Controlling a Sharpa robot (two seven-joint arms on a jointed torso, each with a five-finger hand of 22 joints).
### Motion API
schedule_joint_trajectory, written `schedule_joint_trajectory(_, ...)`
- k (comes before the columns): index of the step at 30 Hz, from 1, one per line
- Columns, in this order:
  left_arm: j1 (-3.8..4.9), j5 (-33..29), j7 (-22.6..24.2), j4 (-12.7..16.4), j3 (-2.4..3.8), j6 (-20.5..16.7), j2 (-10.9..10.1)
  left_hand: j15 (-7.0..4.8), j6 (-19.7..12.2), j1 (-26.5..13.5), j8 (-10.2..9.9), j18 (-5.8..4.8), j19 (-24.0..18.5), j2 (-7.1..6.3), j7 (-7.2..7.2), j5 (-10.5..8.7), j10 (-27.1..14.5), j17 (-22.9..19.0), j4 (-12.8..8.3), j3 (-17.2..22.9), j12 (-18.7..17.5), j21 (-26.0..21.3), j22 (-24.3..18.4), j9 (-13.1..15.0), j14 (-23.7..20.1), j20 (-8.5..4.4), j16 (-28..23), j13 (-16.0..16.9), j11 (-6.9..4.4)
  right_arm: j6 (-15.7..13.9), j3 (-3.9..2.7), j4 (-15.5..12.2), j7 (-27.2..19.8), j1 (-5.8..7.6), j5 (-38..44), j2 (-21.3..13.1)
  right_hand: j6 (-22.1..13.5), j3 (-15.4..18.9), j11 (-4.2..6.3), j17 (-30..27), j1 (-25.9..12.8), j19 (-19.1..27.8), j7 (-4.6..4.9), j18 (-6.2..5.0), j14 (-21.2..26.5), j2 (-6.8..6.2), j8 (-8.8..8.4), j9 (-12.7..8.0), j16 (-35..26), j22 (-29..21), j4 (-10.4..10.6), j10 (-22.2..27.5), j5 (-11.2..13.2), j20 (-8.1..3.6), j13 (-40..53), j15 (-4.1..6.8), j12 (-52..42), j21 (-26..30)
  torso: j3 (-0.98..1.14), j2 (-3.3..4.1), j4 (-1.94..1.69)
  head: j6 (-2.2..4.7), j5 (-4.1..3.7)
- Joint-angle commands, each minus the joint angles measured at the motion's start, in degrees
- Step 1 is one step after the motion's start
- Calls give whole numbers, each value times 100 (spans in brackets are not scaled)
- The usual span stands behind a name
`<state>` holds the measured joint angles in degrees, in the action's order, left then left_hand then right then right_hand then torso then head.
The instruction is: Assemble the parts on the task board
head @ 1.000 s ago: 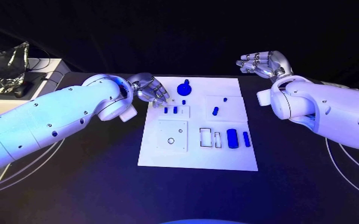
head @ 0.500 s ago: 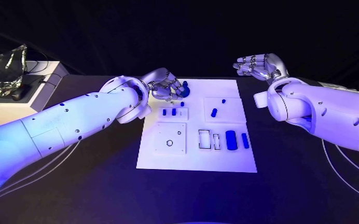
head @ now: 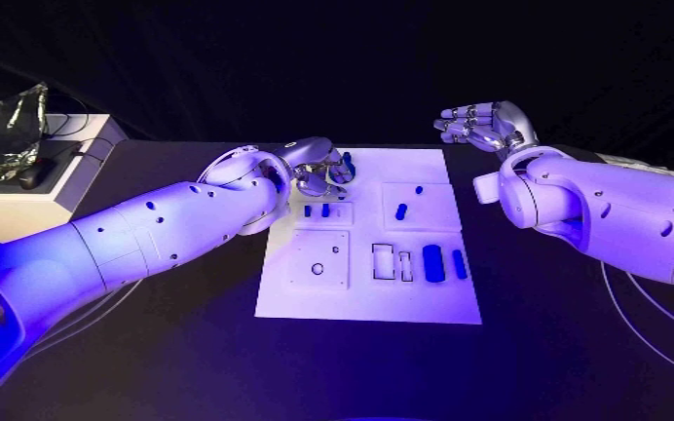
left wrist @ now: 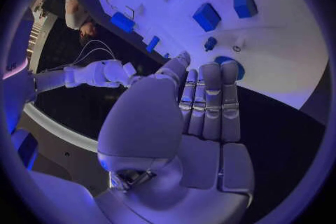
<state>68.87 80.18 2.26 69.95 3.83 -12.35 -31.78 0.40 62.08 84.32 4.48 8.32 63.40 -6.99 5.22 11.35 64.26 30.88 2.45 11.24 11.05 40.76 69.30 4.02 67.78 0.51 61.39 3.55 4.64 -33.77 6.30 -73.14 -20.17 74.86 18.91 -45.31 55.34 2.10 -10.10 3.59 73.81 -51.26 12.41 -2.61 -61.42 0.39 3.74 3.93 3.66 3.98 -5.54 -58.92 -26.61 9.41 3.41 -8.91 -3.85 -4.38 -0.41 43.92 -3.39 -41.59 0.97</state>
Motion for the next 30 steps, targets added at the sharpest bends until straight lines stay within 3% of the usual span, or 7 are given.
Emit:
schedule_joint_trajectory(1,5,529,-3,-69,-13,-44,60,-2,58,-18,-53,115,-18,-44,6,6,12,-42,-10,56,-39,78,79,6,68,5,90,7,12,112,-1,-16,-73,-1,-6,9,-22,-28,21,-10,-74,-52,-17,-10,25,1,-20,2,-20,-2,-6,22,-34,5,-6,8,10,13,-7,7,3,-3,-6)
schedule_joint_trajectory(5,4,617,-74,-128,-26,31,101,-91,126,-76,-66,25,429,-91,-73,8,10,-85,10,167,-198,800,415,10,378,-70,278,-2,-55,115,-1,-18,-73,-1,-3,13,-22,-28,21,-10,-74,-52,-17,-10,25,1,-20,2,-20,-2,-6,22,-34,5,-6,8,10,13,-1,-1,7,-14,-6)
schedule_joint_trajectory(10,4,658,-159,-161,-31,148,127,-165,143,-158,-76,-57,677,-144,-110,4,74,-180,22,271,-416,1232,610,7,570,-161,334,-1,-84,114,-1,-21,-73,-1,-2,12,-22,-28,21,-10,-74,-52,-17,-10,25,1,-20,2,-20,-2,-6,22,-34,5,-6,8,10,13,-3,-2,-4,-28,-28)
schedule_joint_trajectory(19,4,674,-301,-214,-33,245,206,-180,111,-134,-78,1,767,-131,-85,17,87,-239,-6,455,-547,1320,621,6,669,-126,291,-1,-74,116,-1,-27,-76,-1,3,19,-22,-28,21,-10,-74,-52,-17,-10,25,1,-20,2,-20,-2,-6,22,-34,5,-6,8,10,13,5,0,0,-27,-19)
schedule_joint_trajectory(30,0,715,-507,-327,-35,386,306,-103,109,-158,-80,51,761,-118,-2,6,153,-232,-131,698,-557,1351,627,-8,659,-60,307,-1,-29,114,-2,-46,-69,0,21,16,-22,-22,21,-10,-78,-52,-18,-12,26,3,-20,2,-20,-2,0,21,-37,7,-6,8,10,16,5,11,-5,-50,-39)
